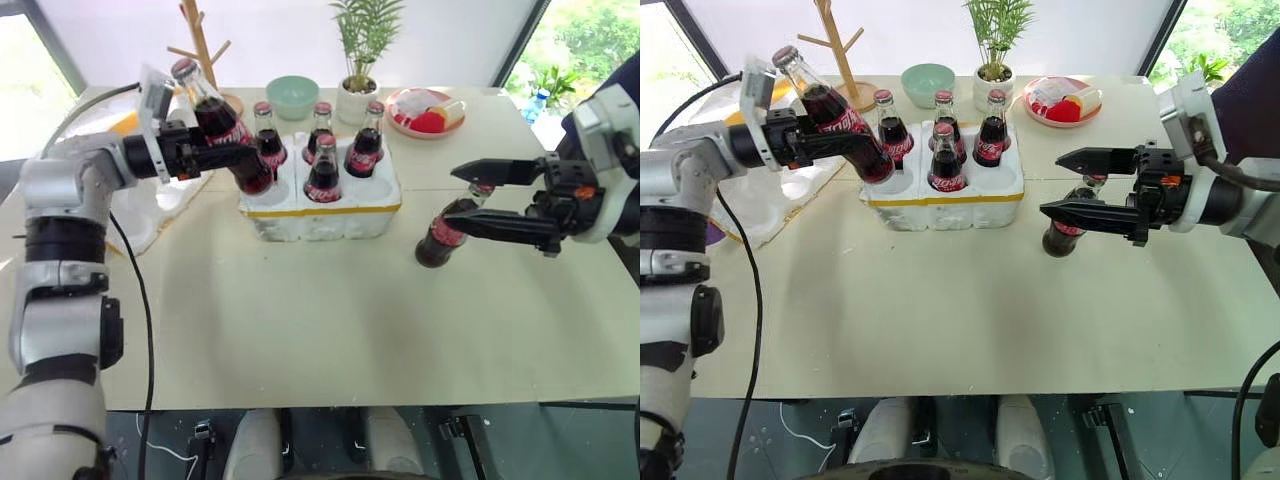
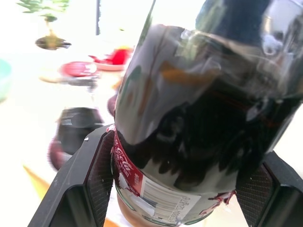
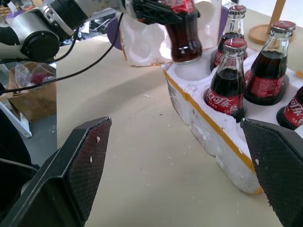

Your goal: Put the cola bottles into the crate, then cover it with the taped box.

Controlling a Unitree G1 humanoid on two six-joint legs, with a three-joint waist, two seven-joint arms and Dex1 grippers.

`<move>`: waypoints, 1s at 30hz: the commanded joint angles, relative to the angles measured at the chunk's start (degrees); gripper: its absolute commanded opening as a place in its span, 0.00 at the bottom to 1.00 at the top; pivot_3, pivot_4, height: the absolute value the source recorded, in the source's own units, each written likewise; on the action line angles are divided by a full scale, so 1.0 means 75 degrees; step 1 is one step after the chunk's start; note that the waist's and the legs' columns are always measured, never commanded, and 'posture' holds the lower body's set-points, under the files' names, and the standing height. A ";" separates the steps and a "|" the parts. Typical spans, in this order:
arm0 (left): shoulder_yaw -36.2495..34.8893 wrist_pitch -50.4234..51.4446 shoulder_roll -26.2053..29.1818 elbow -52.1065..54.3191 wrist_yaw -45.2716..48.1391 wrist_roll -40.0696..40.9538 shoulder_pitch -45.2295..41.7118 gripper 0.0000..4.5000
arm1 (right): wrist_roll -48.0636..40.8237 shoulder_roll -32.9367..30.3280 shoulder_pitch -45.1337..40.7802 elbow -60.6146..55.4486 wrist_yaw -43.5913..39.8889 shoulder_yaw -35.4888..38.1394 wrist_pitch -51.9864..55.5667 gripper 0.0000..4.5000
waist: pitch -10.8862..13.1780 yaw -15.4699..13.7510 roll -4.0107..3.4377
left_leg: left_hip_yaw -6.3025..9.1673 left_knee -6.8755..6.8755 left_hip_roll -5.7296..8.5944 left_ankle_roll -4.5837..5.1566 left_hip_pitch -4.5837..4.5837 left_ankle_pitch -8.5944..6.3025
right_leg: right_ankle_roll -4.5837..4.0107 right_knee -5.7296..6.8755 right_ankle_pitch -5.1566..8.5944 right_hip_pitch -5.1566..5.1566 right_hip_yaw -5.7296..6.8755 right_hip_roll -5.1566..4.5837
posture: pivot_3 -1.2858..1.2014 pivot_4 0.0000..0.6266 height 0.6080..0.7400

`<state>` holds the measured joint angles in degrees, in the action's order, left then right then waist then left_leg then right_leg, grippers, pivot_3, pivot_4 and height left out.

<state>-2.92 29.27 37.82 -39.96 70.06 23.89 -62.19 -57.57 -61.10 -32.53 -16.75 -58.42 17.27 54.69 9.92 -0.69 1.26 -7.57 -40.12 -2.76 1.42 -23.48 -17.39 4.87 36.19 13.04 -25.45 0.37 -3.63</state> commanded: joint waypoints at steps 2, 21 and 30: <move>0.0039 -0.0984 -0.0293 -0.0512 0.0180 -0.0400 -0.0540 0.62 | -0.0351 0.0120 -0.0519 -0.0393 0.0522 0.0041 0.0244 1.00 | 0.0001 0.0006 0.0002 | -0.0001 0.0000 0.0000 -0.0004 -0.0002 0.0002 | 0.0000 -0.0002 0.0000 -0.0001 0.0000 -0.0001 | 0.52 0.24 1.00; 0.1186 -0.3066 -0.1036 -0.1805 0.0496 -0.2283 -0.0182 0.62 | -0.0074 0.0214 -0.0324 -0.0409 0.0815 -0.0100 0.0153 1.00 | 0.0002 -0.0010 0.0004 | 0.0002 0.0003 -0.0004 0.0005 -0.0007 -0.0003 | 0.0000 0.0002 -0.0001 -0.0010 0.0001 0.0001 | 0.52 0.24 1.00; 0.0623 -0.2628 -0.0677 -0.1608 0.0667 -0.1880 -0.0370 0.99 | 0.0454 0.0007 0.0669 -0.0460 0.0313 0.0373 -0.0443 1.00 | -0.0004 0.0012 0.0005 | 0.0005 -0.0008 0.0000 0.0006 0.0005 -0.0003 | -0.0001 0.0002 -0.0001 0.0007 -0.0004 -0.0009 | 0.52 0.24 1.00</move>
<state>3.73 7.60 30.60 -54.72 73.89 8.37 -63.55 -54.69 -59.74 -27.67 -19.46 -55.61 17.04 52.80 9.89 -0.61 1.29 -7.54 -40.18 -2.77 1.46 -23.45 -17.41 4.87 36.21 13.03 -25.41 0.34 -3.67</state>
